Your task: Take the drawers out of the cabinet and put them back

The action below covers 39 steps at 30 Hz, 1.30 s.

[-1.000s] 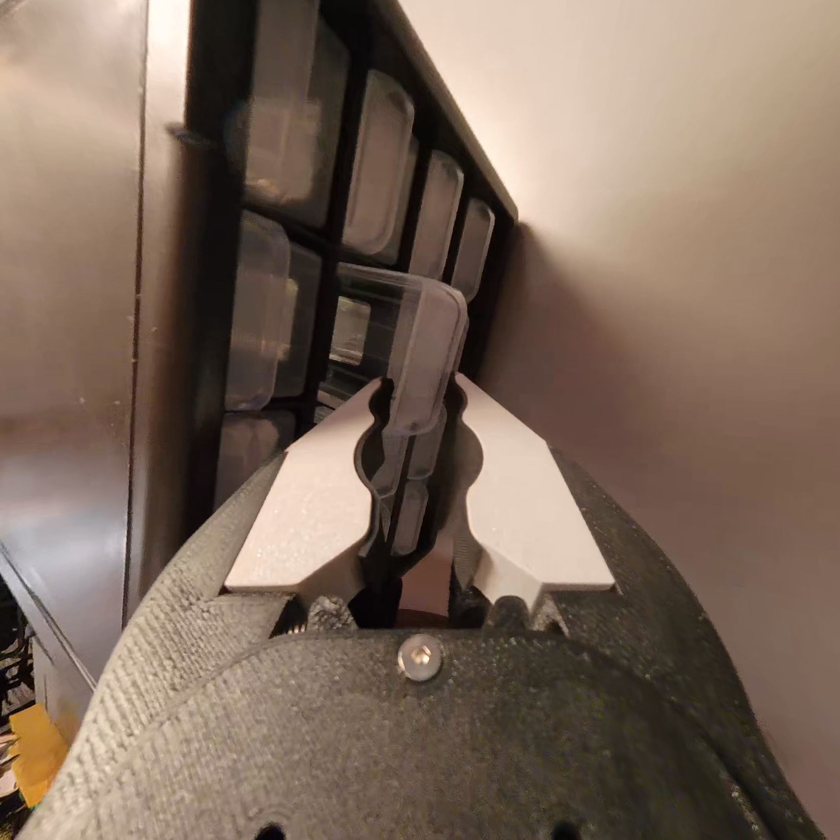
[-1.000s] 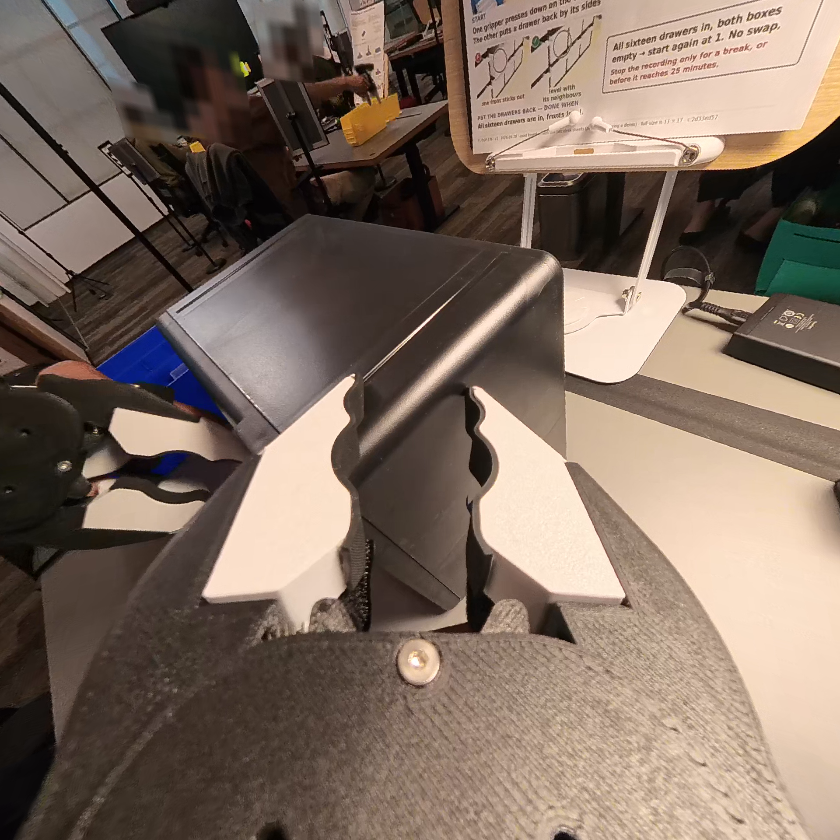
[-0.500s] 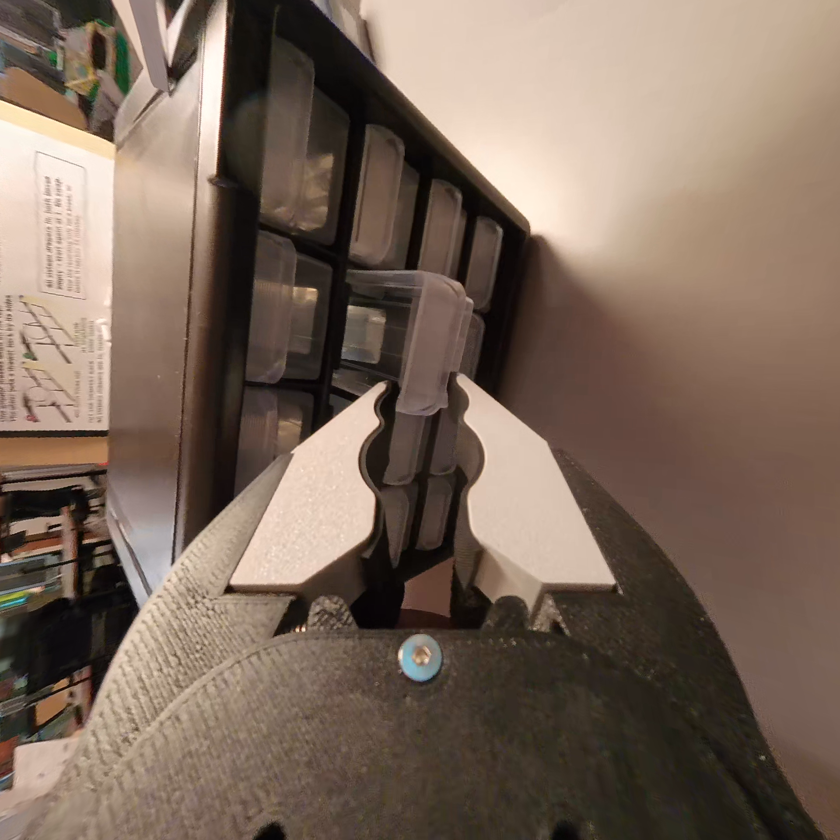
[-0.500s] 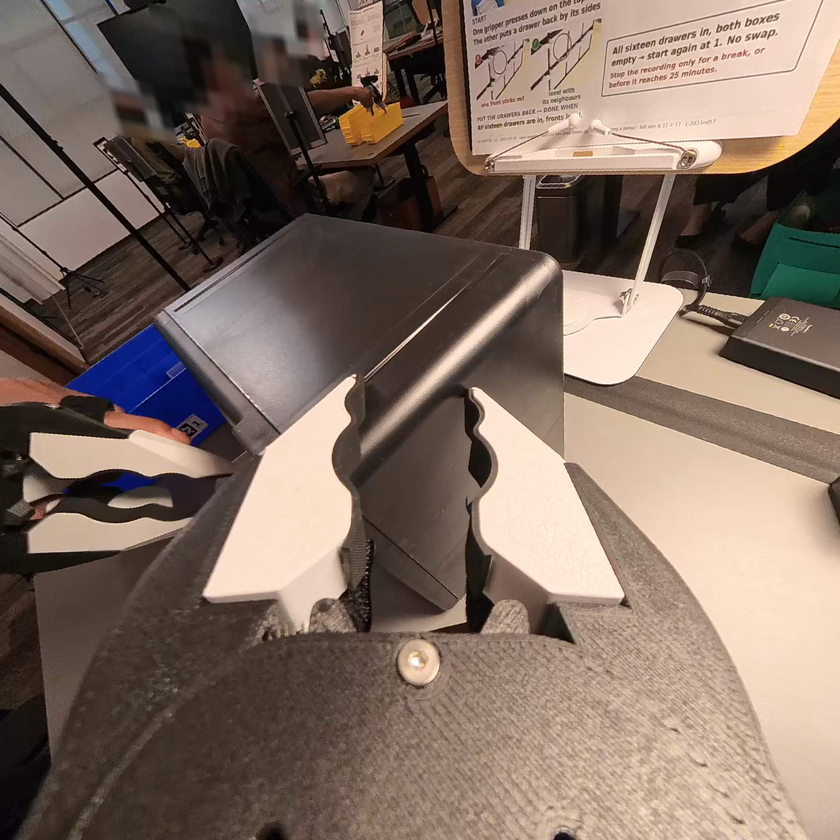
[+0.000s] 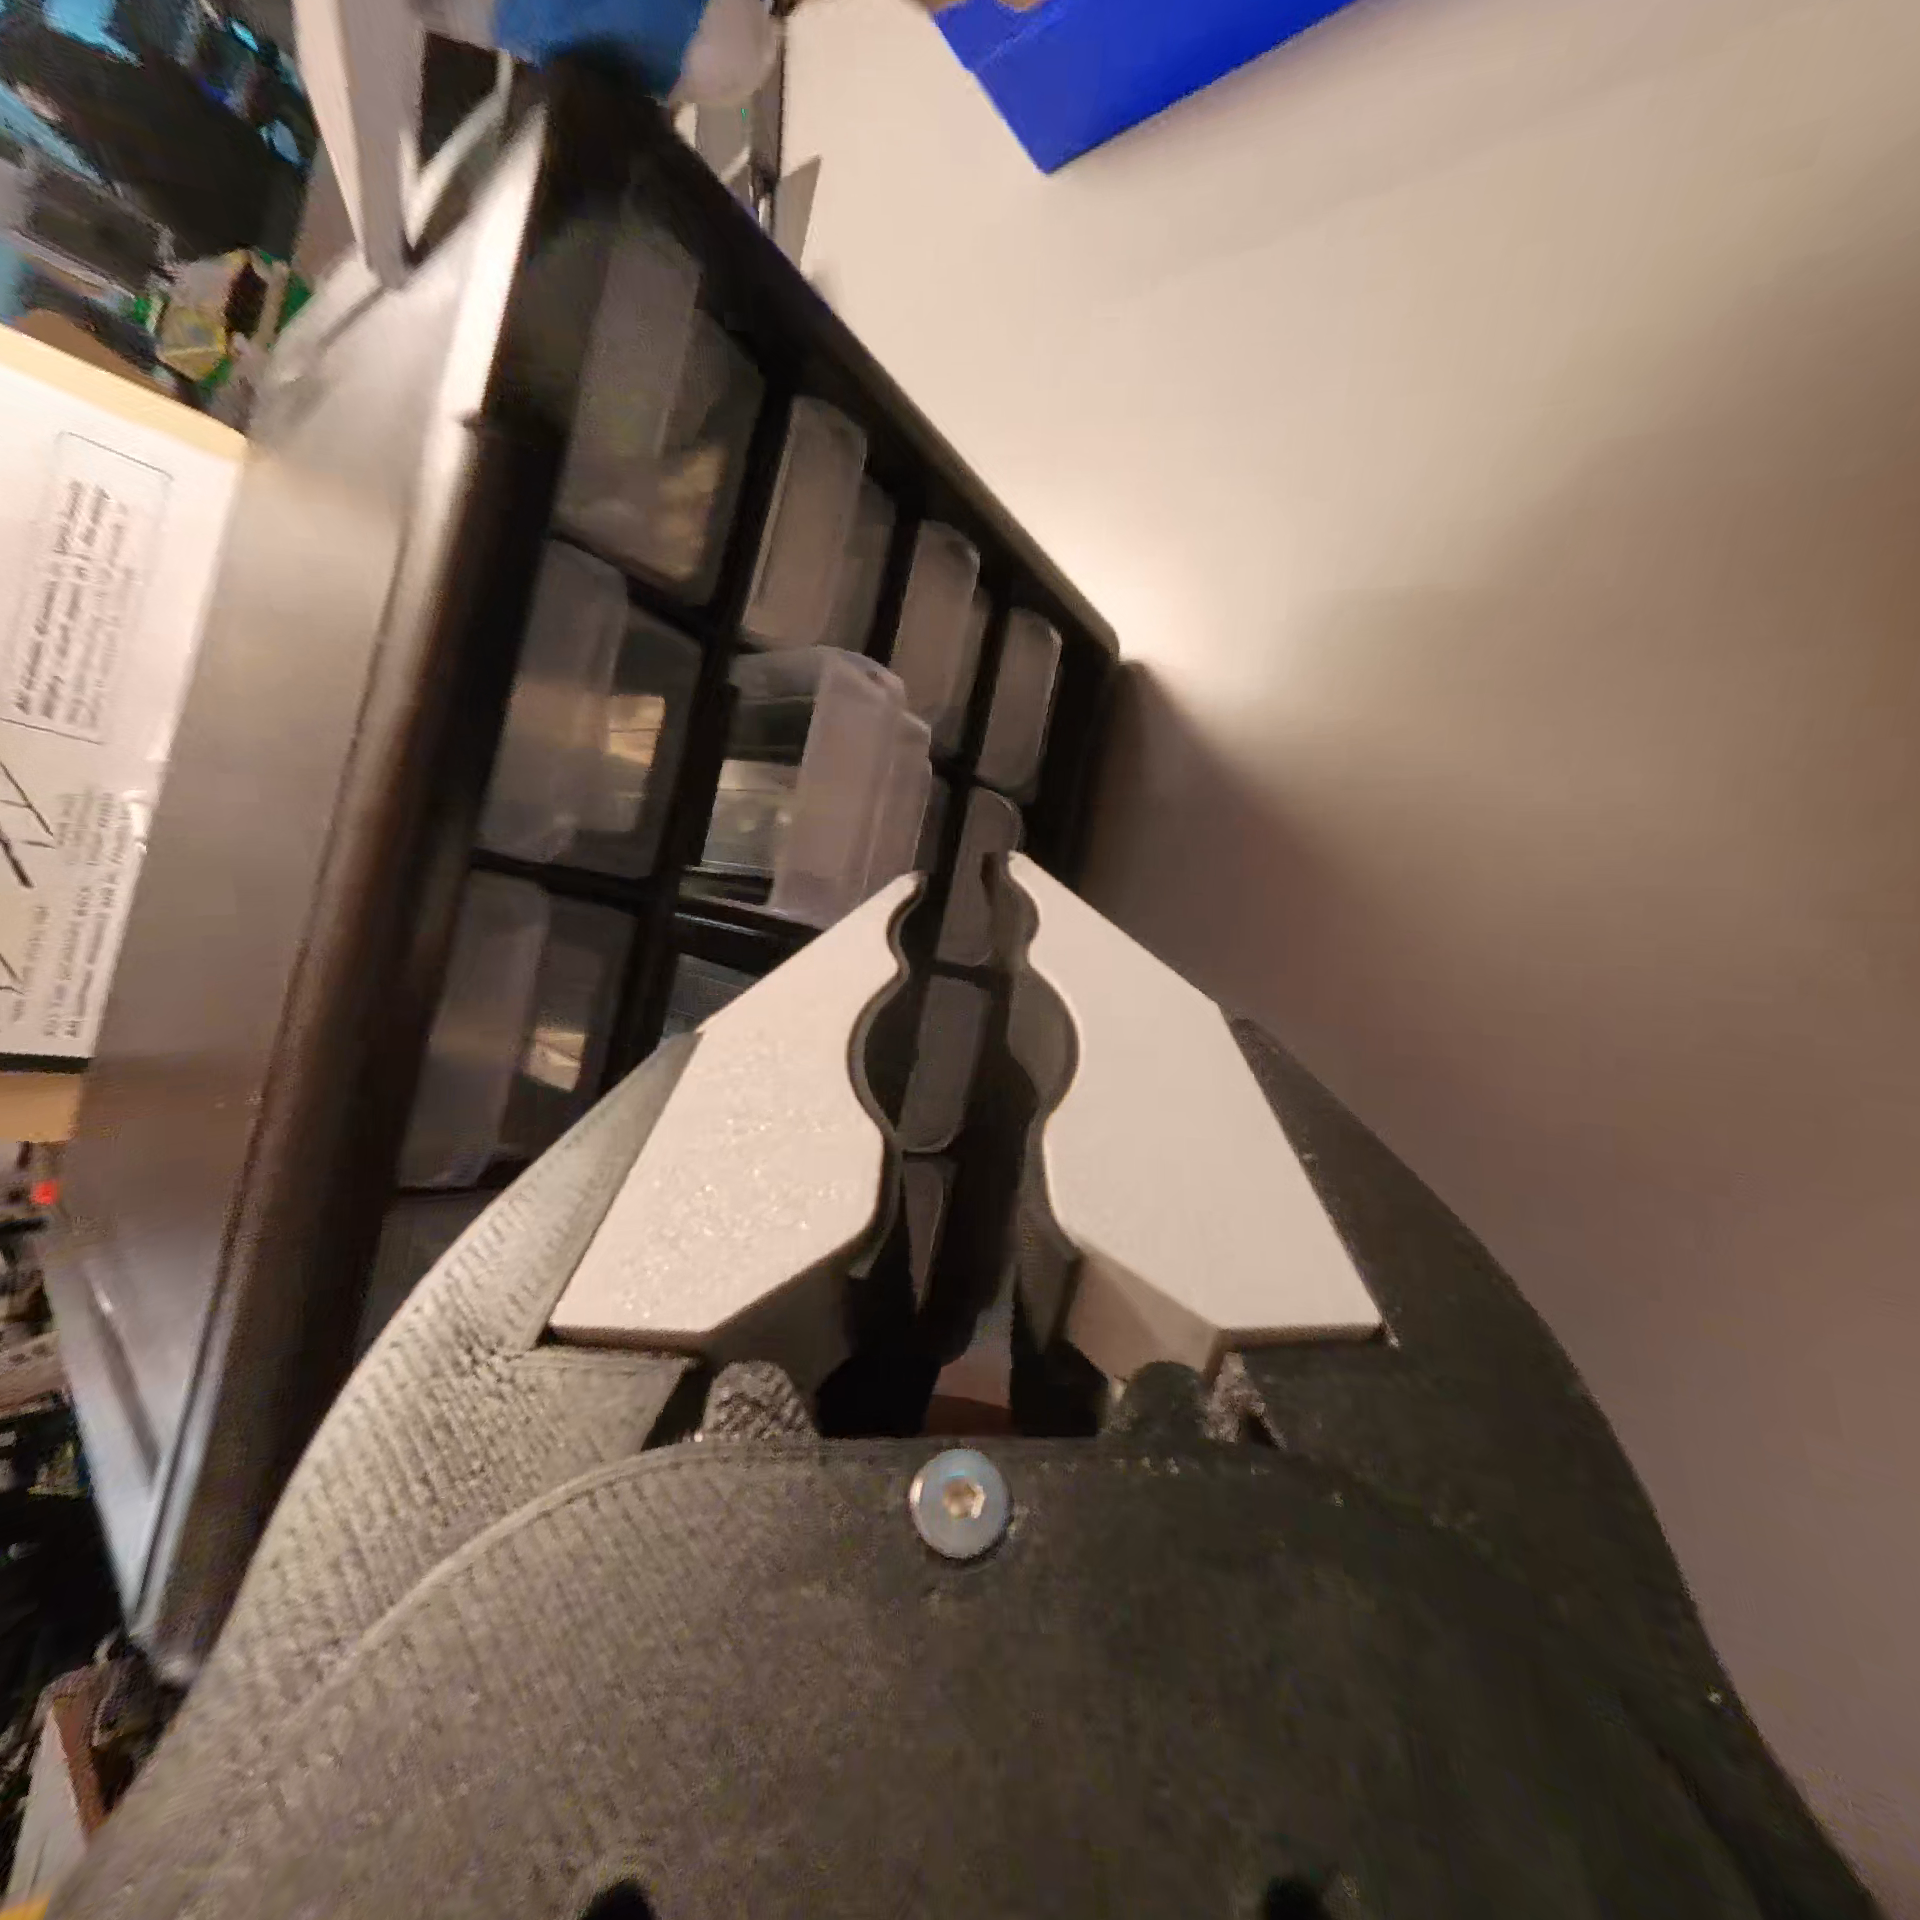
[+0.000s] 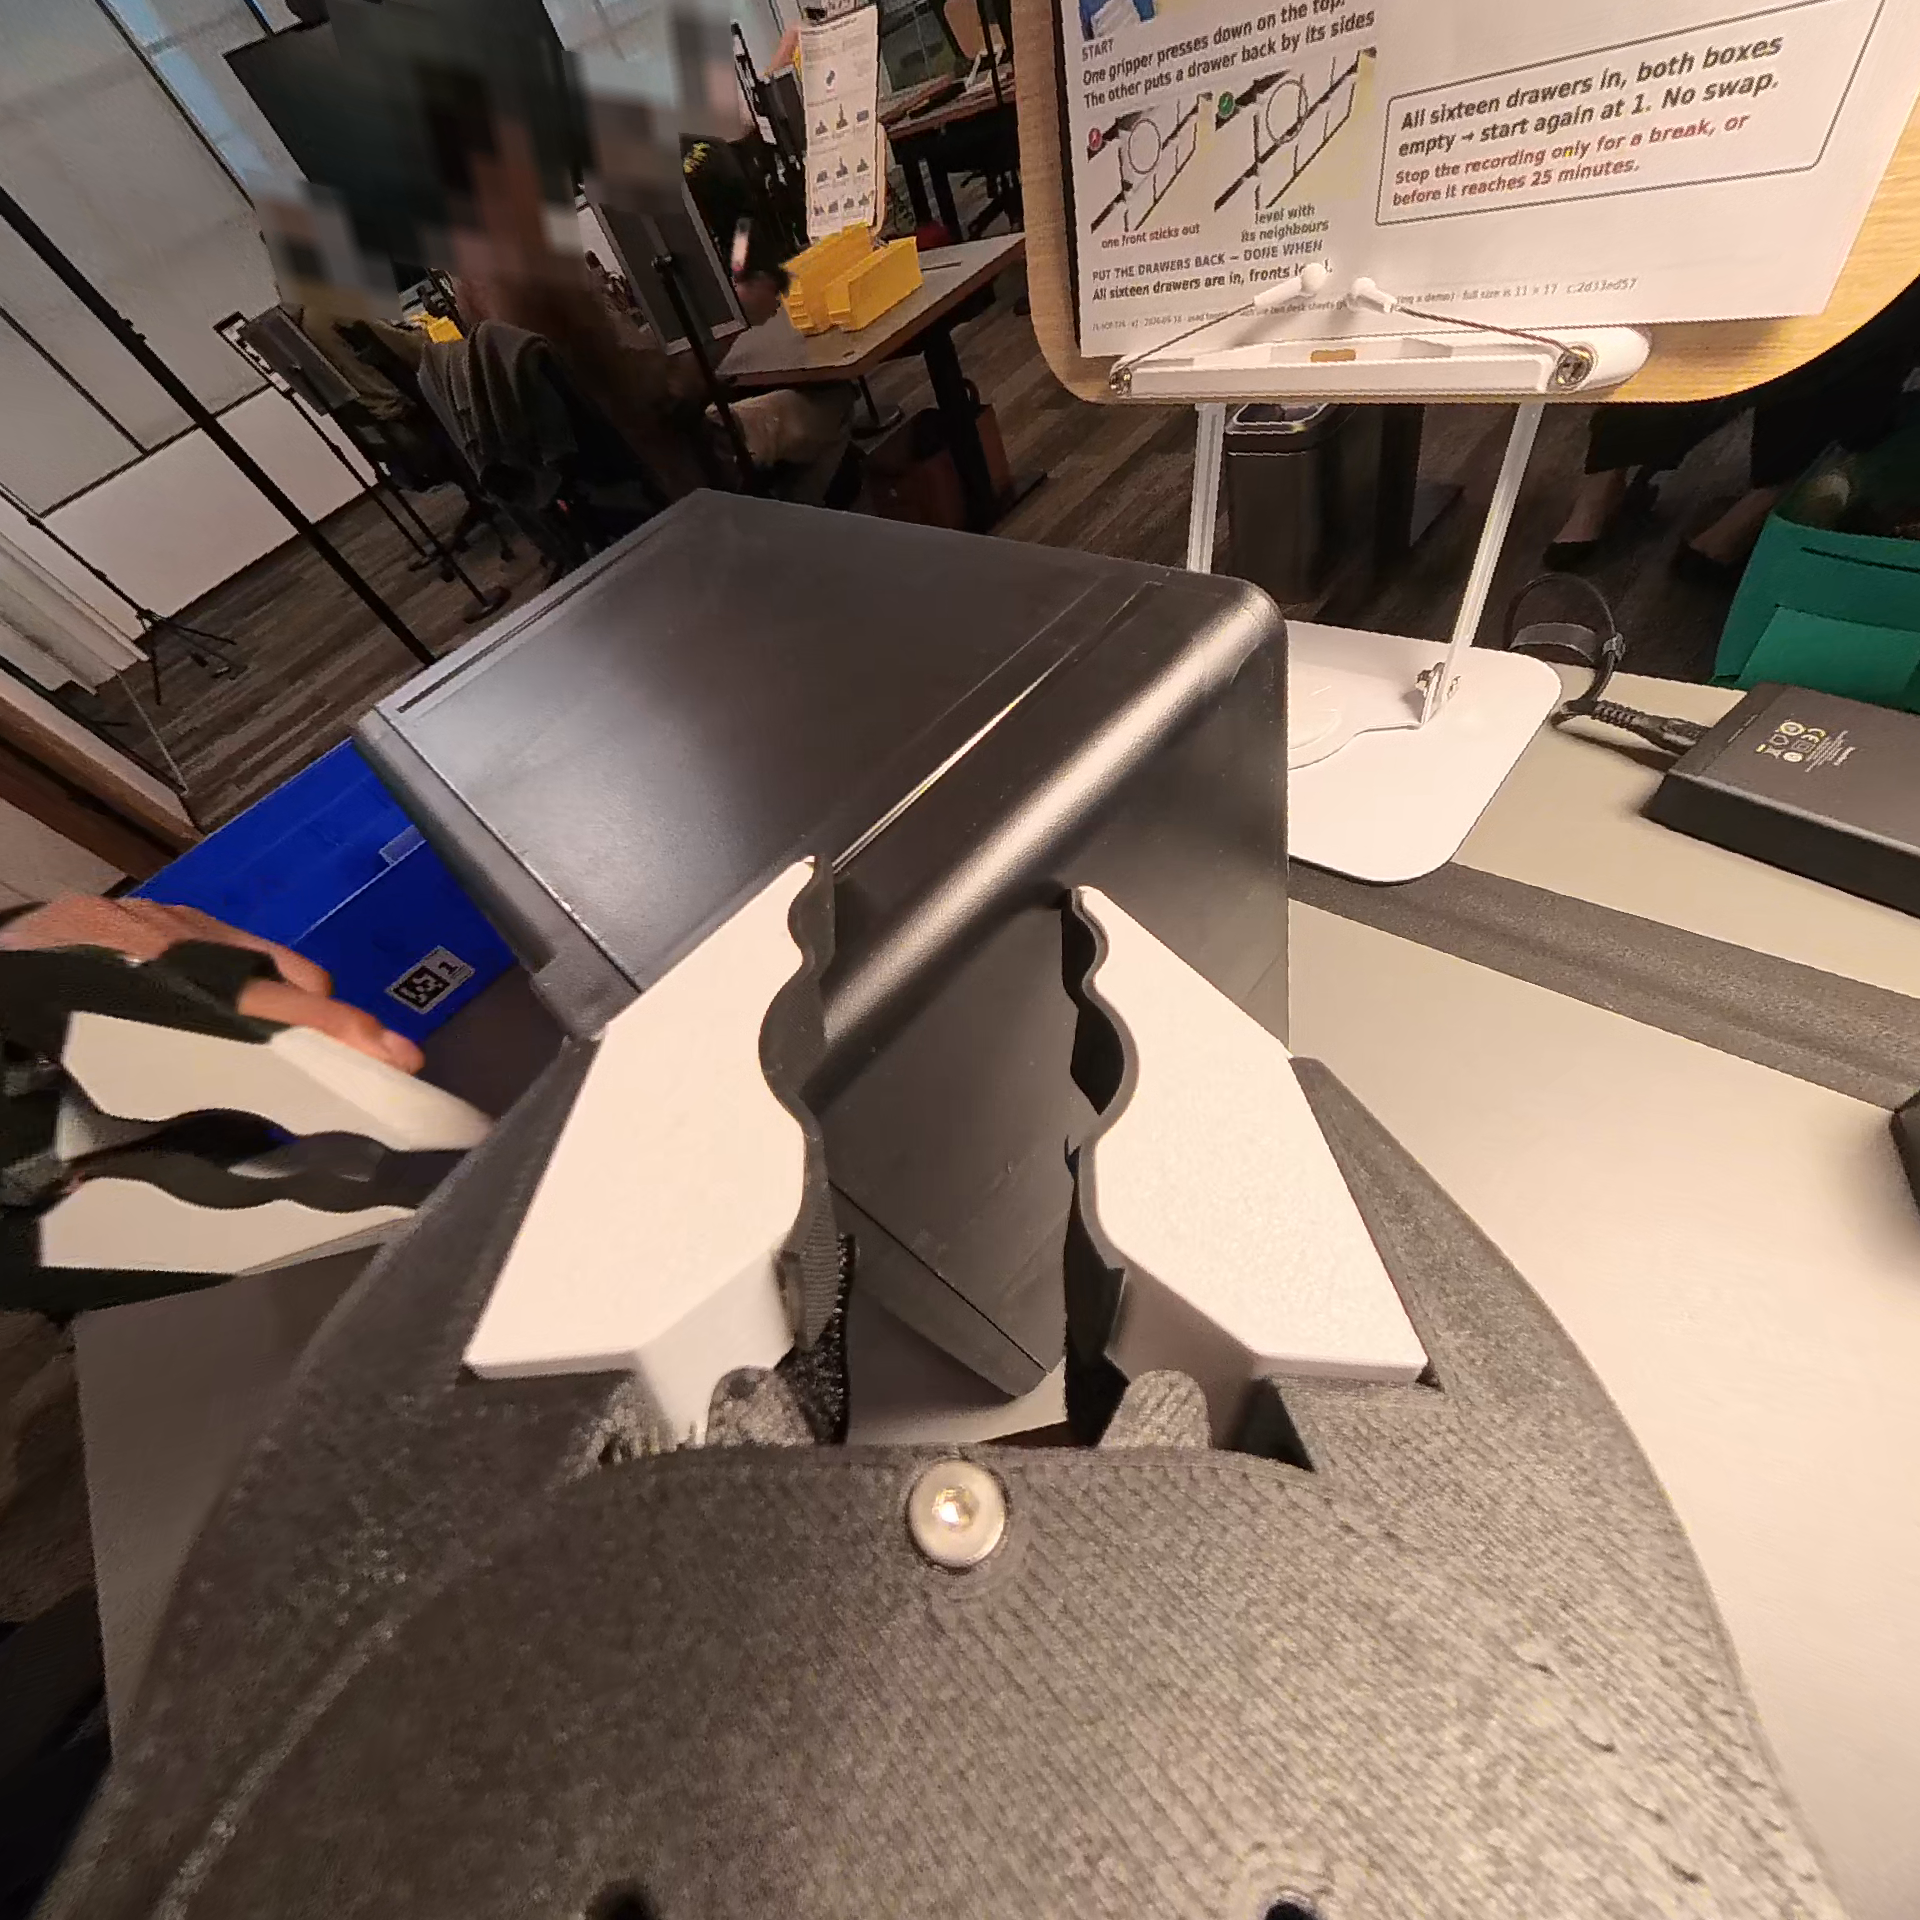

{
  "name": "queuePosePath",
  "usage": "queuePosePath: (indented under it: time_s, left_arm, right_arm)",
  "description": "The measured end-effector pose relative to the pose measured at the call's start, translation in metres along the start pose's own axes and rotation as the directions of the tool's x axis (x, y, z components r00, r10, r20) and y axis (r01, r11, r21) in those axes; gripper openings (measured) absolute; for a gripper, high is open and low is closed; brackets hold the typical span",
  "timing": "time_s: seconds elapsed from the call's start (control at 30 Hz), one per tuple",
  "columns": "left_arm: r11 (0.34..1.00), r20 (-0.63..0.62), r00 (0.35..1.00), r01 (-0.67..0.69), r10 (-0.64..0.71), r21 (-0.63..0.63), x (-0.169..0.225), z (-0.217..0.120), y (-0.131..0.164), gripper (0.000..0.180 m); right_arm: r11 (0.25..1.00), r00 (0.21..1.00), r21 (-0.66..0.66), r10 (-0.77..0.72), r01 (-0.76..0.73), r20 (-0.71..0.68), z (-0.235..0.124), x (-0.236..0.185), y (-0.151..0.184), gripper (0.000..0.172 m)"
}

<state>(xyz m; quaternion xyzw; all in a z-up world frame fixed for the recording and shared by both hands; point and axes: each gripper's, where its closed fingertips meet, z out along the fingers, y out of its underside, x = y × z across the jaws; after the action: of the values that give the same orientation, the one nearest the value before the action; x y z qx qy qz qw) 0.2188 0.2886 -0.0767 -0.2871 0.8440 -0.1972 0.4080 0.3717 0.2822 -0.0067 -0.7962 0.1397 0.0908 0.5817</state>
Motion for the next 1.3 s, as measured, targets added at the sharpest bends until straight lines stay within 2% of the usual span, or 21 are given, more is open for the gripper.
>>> queuePosePath:
  time_s: [0.3, 0.37, 0.47, 0.6, 0.67, 0.73, 0.83, 0.93, 1.0, 1.07, 1.23, 1.3]
  left_arm:
    - [0.997, 0.065, 0.995, 0.071, -0.069, -0.018, -0.022, 0.046, 0.004, 0.016]
    - [0.997, 0.054, 0.995, 0.082, -0.081, -0.009, -0.016, 0.047, 0.005, 0.029]
    - [0.996, 0.039, 0.995, 0.093, -0.093, -0.006, -0.009, 0.029, 0.011, 0.037]
    - [0.992, 0.039, 0.991, 0.127, -0.126, -0.005, -0.012, -0.029, 0.033, 0.04]
    - [0.988, 0.059, 0.988, 0.146, -0.143, -0.048, -0.022, -0.064, 0.062, 0.041]
    - [0.975, 0.075, 0.984, 0.17, -0.161, -0.14, -0.032, -0.098, 0.103, 0.043]
    - [0.926, 0.13, 0.974, 0.22, -0.188, -0.307, -0.05, -0.147, 0.184, 0.043]
    - [0.826, 0.116, 0.961, 0.274, -0.249, -0.492, -0.042, -0.182, 0.271, 0.044]
    - [0.778, 0.108, 0.96, 0.274, -0.26, -0.565, -0.033, -0.191, 0.314, 0.045]
    - [0.749, 0.1, 0.954, 0.286, -0.284, -0.598, -0.025, -0.189, 0.341, 0.048]
    - [0.71, 0.075, 0.956, 0.262, -0.284, -0.654, -0.014, -0.169, 0.382, 0.047]
    - [0.689, 0.074, 0.961, 0.244, -0.268, -0.682, -0.013, -0.164, 0.397, 0.039]
  right_arm:
    - [1.0, 1.0, 0.004, -0.005, 0.005, -0.006, 0.0, 0.0, 0.0, 0.046]
    - [1.0, 1.0, 0.003, -0.005, 0.005, -0.004, 0.0, 0.0, 0.0, 0.046]
    - [1.0, 1.0, 0.004, -0.005, 0.005, -0.002, 0.0, 0.0, 0.0, 0.046]
    - [1.0, 1.0, 0.004, -0.005, 0.005, 0.001, 0.0, 0.0, 0.0, 0.046]
    - [1.0, 1.0, 0.005, -0.006, 0.006, 0.001, 0.0, 0.0, 0.0, 0.046]
    - [1.0, 1.0, 0.005, -0.008, 0.008, 0.002, 0.0, 0.0, 0.0, 0.046]
    - [1.0, 1.0, 0.007, -0.007, 0.007, 0.004, 0.0, 0.0, 0.0, 0.046]
    - [1.0, 1.0, 0.007, -0.009, 0.009, 0.002, 0.0, 0.0, 0.0, 0.046]
    - [1.0, 1.0, 0.007, -0.011, 0.011, 0.0, 0.0, 0.0, 0.0, 0.046]
    - [1.0, 1.0, 0.008, -0.012, 0.012, 0.0, 0.0, 0.0, 0.0, 0.046]
    - [1.0, 1.0, 0.013, -0.015, 0.015, 0.0, 0.0, 0.0, 0.0, 0.046]
    - [1.0, 1.0, 0.014, -0.013, 0.013, 0.003, 0.0, 0.0, 0.0, 0.046]
